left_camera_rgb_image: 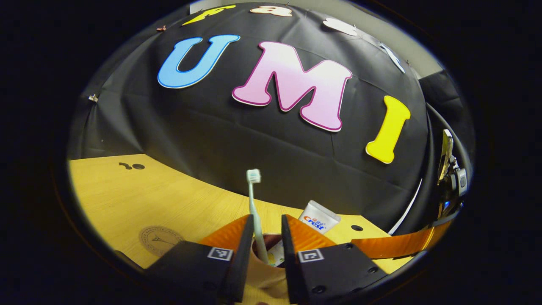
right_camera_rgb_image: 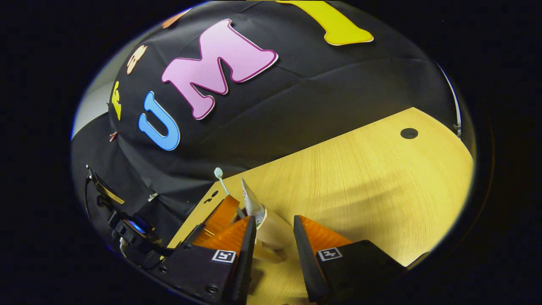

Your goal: Put the toothbrush and toothpaste on the desktop into the cup, then pick up the cup and place it on the coaster on the desktop.

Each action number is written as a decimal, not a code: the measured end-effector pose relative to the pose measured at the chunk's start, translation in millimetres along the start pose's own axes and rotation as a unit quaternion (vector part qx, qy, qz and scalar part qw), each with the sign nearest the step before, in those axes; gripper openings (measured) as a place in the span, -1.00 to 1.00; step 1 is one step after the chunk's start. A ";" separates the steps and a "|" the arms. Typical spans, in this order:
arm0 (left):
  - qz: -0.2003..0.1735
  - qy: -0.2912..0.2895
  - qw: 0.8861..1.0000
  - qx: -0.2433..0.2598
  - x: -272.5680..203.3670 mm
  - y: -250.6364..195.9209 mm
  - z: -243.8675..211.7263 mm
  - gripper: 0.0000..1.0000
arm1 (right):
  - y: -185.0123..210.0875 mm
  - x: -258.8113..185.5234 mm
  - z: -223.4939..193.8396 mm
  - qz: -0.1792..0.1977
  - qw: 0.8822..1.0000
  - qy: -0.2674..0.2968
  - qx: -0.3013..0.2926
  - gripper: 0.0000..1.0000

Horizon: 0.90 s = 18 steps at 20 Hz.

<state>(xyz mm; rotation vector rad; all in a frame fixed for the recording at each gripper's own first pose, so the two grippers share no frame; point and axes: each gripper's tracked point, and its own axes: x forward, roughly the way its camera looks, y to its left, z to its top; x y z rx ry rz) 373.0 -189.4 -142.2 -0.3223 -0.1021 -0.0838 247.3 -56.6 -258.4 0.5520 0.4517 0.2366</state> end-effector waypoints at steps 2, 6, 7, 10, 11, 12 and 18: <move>0.001 0.001 1.000 0.004 -6.6 2.5 0.2 0.15 | 2.4 -3.1 -6.3 0.002 1.000 0.013 -0.001 0.10; 0.006 0.011 1.000 -0.002 -35.7 17.3 13.8 0.31 | 7.4 -11.9 -19.1 -0.007 0.998 0.061 -0.020 0.10; 0.002 0.013 1.000 -0.007 -50.3 21.1 22.1 0.34 | 10.4 -15.3 -22.9 -0.008 0.996 0.082 -0.032 0.10; 0.001 0.036 0.999 -0.005 -103.8 43.7 36.6 0.44 | 20.8 -24.0 -25.9 -0.022 0.987 0.145 -0.065 0.10; 0.009 0.049 0.999 0.002 -123.8 56.2 39.8 0.46 | 24.5 -24.5 -26.5 -0.028 0.983 0.164 -0.073 0.10; 0.018 0.063 0.998 0.008 -142.9 68.8 40.6 0.48 | 28.4 -24.1 -29.8 -0.036 0.979 0.183 -0.079 0.31; 0.073 0.118 0.989 0.041 -247.4 143.9 49.2 0.51 | 37.4 -8.2 -52.6 -0.088 0.950 0.261 -0.148 0.34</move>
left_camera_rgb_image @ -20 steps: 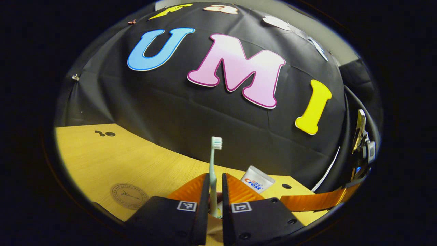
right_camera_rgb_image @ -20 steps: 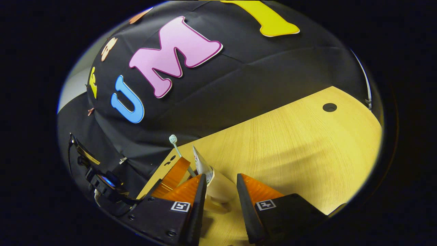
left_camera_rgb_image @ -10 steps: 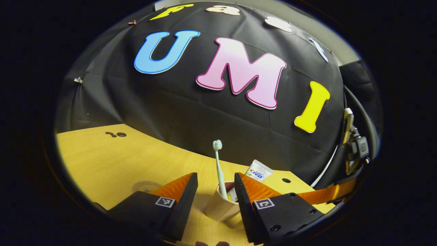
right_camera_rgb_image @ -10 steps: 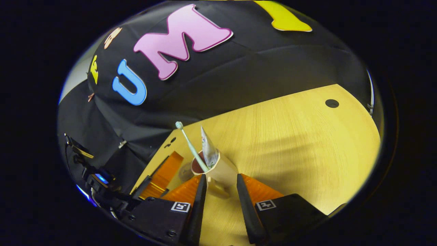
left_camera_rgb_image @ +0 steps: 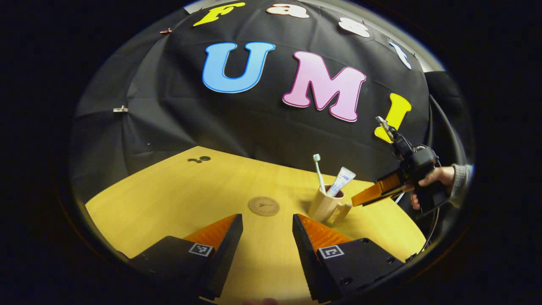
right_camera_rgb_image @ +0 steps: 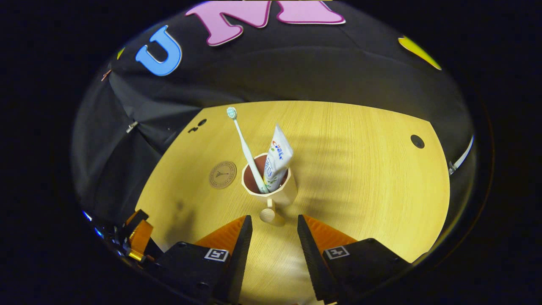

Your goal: Put the toothbrush and toothpaste on the desktop into the cup, then pick up the cup and place it on the coaster on the desktop.

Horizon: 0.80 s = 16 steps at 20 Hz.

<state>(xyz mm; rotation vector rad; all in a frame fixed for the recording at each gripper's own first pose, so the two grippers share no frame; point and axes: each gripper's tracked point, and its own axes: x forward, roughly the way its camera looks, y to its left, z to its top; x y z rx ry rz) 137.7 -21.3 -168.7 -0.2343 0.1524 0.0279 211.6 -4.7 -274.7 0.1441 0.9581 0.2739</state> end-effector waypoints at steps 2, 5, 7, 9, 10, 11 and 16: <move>0.019 0.005 1.000 0.013 -19.8 25.5 -1.5 0.52 | 1.7 11.0 -3.0 -0.020 0.999 0.026 -0.017 0.34; 0.030 0.005 0.999 0.015 -41.9 47.6 -0.1 0.51 | 2.7 33.8 -9.0 -0.038 0.997 0.060 -0.041 0.34; 0.029 0.008 0.999 0.012 -50.5 53.8 -3.2 0.51 | 1.5 46.2 -11.6 -0.050 0.994 0.080 -0.055 0.34; 0.033 0.007 0.999 0.012 -54.1 60.1 -4.9 0.52 | -0.9 53.9 -13.4 -0.064 0.991 0.101 -0.059 0.34; 0.034 0.006 0.999 0.011 -55.2 62.9 -4.9 0.52 | -0.4 58.1 -12.9 -0.067 0.990 0.105 -0.058 0.34; 0.035 0.009 0.999 0.008 -55.9 64.5 -6.2 0.52 | -1.4 61.3 -10.9 -0.073 0.990 0.107 -0.056 0.53; 0.035 0.014 0.999 0.001 -55.0 70.9 -8.0 0.52 | -1.2 72.4 -11.4 -0.083 0.987 0.127 -0.051 0.22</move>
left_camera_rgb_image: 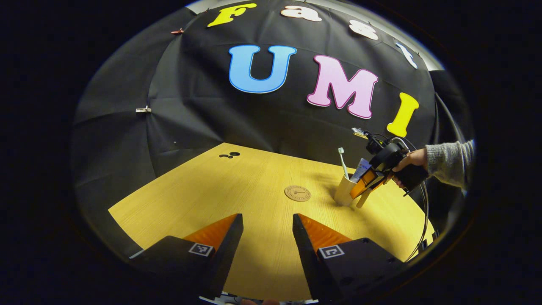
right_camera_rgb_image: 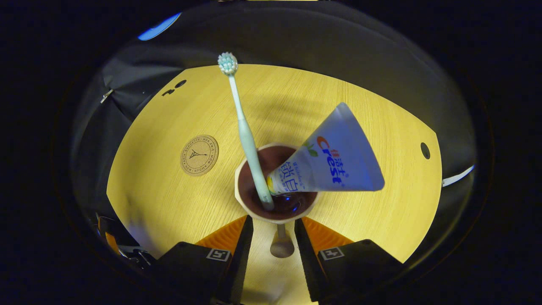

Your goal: Put the toothbrush and toothpaste on the desktop into the cup, then pick up the cup and place it on the coaster on the desktop.

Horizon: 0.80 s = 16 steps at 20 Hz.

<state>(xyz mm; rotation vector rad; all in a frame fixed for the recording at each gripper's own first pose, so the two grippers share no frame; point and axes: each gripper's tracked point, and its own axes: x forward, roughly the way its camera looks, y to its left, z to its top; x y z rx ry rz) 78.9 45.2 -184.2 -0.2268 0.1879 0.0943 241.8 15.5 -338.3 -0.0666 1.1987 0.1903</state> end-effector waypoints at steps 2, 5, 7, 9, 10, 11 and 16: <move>0.001 0.000 1.000 -0.003 2.7 2.4 0.6 0.52 | -6.3 1.5 -2.7 -0.016 1.000 0.010 0.006 0.15; 0.005 0.001 1.000 -0.014 6.7 6.0 1.3 0.52 | -7.0 2.5 -0.7 -0.023 1.000 -0.003 -0.014 -0.48; 0.007 0.001 1.000 -0.019 9.1 7.0 0.9 0.52 | -5.8 4.9 -0.2 -0.024 0.999 -0.017 -0.030 -0.60; 0.007 0.003 1.000 -0.019 11.7 6.6 0.1 0.52 | -5.1 1.3 3.1 -0.025 0.999 -0.027 -0.032 -0.63; 0.008 0.004 1.000 -0.018 12.5 6.9 -0.4 0.51 | -4.4 0.4 2.4 -0.024 0.999 -0.029 -0.033 -0.63; 0.007 0.004 1.000 -0.017 13.0 6.3 0.7 0.52 | -2.6 -0.6 2.8 -0.020 0.999 -0.029 -0.033 -0.63; 0.003 0.003 1.000 -0.019 11.9 5.1 3.8 0.52 | 20.2 -17.6 18.1 0.005 0.999 -0.044 -0.031 -0.64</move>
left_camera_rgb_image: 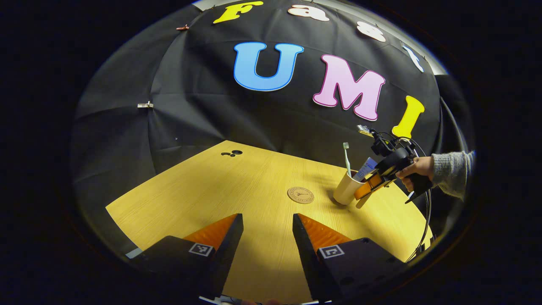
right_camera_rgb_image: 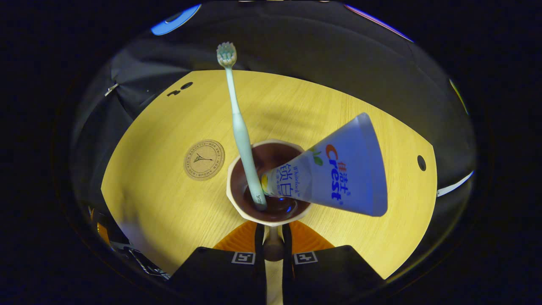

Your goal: Put the toothbrush and toothpaste on the desktop into the cup, then pick up the cup and place it on the coaster on the desktop.

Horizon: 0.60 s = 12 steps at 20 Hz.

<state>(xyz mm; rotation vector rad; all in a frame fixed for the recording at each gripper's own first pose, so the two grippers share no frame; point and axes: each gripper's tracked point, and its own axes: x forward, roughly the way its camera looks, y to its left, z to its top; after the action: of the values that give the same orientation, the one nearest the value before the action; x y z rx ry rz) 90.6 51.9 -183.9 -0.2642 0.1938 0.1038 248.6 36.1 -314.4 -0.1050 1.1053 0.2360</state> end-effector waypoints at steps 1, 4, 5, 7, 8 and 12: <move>-0.001 -0.001 1.000 0.000 -0.3 0.8 2.1 0.52 | 7.6 -2.9 6.5 0.006 1.000 -0.004 -0.001 -0.65; -0.001 -0.004 1.000 0.000 -3.9 6.6 5.2 0.52 | 33.3 -5.8 26.5 0.024 0.999 -0.009 -0.020 -0.64; 0.000 -0.006 1.000 -0.003 -5.7 9.4 7.5 0.52 | 44.4 -4.2 33.2 0.029 0.999 -0.008 -0.025 -0.64; 0.000 -0.008 1.000 -0.012 -9.9 14.9 9.8 0.52 | 66.5 3.1 44.7 0.042 0.999 -0.010 -0.031 -0.64; 0.001 -0.007 1.000 -0.015 -12.4 17.1 8.0 0.52 | 76.0 6.2 48.9 0.045 0.998 -0.009 -0.039 -0.64; 0.005 -0.002 1.000 -0.025 -18.9 29.4 2.6 0.52 | 110.4 22.3 58.2 0.057 0.997 0.004 -0.053 -0.65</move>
<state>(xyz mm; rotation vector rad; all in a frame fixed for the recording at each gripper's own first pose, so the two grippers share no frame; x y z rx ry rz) 69.0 79.4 -184.9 -0.3129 0.1886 0.1191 282.3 157.9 -304.7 -0.1373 1.1082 0.3961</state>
